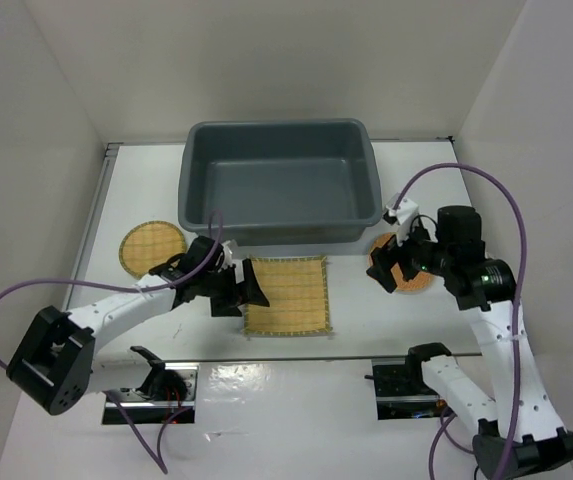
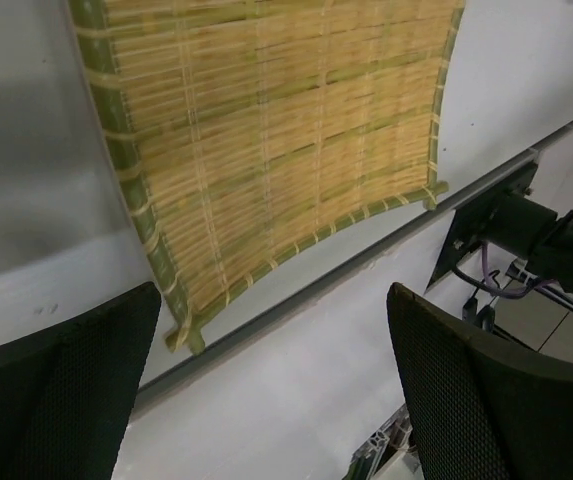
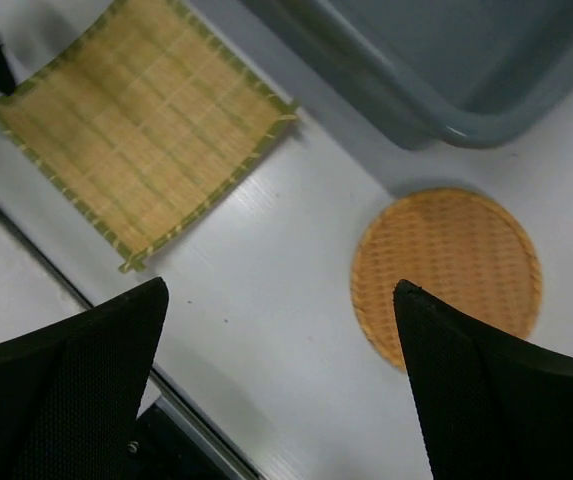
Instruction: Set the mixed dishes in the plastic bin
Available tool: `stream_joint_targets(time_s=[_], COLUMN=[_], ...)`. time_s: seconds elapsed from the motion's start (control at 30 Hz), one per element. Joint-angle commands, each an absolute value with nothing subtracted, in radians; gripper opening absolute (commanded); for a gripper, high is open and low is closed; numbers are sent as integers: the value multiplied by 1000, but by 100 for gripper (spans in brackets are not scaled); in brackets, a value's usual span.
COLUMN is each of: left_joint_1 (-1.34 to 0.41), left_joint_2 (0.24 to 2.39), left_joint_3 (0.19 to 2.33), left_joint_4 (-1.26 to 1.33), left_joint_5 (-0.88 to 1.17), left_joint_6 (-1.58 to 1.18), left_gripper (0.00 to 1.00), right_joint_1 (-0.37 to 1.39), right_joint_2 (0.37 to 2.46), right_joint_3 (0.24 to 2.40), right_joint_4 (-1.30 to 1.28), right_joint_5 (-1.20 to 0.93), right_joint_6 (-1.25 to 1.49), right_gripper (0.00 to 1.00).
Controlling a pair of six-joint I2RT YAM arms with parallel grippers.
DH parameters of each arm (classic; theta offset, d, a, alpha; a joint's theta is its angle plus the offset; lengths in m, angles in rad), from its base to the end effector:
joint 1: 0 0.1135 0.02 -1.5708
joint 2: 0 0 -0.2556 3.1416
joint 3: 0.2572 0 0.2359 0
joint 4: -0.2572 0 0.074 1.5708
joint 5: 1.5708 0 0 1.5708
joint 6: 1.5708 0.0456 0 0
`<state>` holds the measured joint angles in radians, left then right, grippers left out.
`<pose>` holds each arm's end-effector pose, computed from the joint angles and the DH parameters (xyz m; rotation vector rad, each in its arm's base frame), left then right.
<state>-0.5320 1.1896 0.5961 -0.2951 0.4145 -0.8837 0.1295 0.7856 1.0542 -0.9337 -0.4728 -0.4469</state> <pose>0.1808 -0.1277 0.1831 -0.2730 2.6844 -1.0509 0.1297 0.0378 0.3420 -0.8560 1.9974 0.3474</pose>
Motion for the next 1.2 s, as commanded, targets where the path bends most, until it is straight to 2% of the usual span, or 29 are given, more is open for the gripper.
stream_joint_targets(time_s=[0.0, 0.03, 0.07, 0.1, 0.13, 0.2, 0.23, 0.4, 0.5, 0.77, 0.97, 1.17], left_joint_1=[-554, -564, -565, -565, -565, -565, -565, -565, -565, -565, -565, -565], left_joint_2=[1267, 1267, 1267, 1278, 1288, 1304, 1318, 1275, 1250, 1239, 1230, 1327], left_joint_3=[577, 565, 549, 534, 519, 493, 479, 479, 469, 425, 391, 394], left_joint_4=[-173, -158, -141, -118, -79, -46, -46, -75, -86, -29, 17, 64], left_joint_5=[442, 442, 442, 452, 453, 477, 477, 462, 442, 442, 442, 466], left_joint_6=[-930, -930, -940, -954, -954, -966, -966, -966, -966, -996, -1014, -1014], left_gripper=[100, 100, 100, 100, 100, 100, 100, 100, 100, 100, 100, 100], right_joint_1=[190, 222, 238, 248, 249, 297, 317, 542, 633, 733, 756, 787], right_joint_2=[813, 834, 888, 908, 908, 917, 917, 927, 936, 1066, 1182, 1247], right_joint_3=[1020, 1020, 1009, 1009, 976, 948, 931, 807, 775, 695, 695, 684], right_joint_4=[-829, -819, -819, -809, -784, -717, -697, -703, -684, -505, -495, -460], right_joint_5=[-592, -606, -615, -615, -629, -580, -563, -370, -325, -252, -252, -252], right_joint_6=[-511, -526, -538, -549, -569, -523, -523, -705, -709, -771, -856, -876], right_gripper=[98, 98, 91, 54, 35, 5, 1, 0, 0, 0, 0, 0])
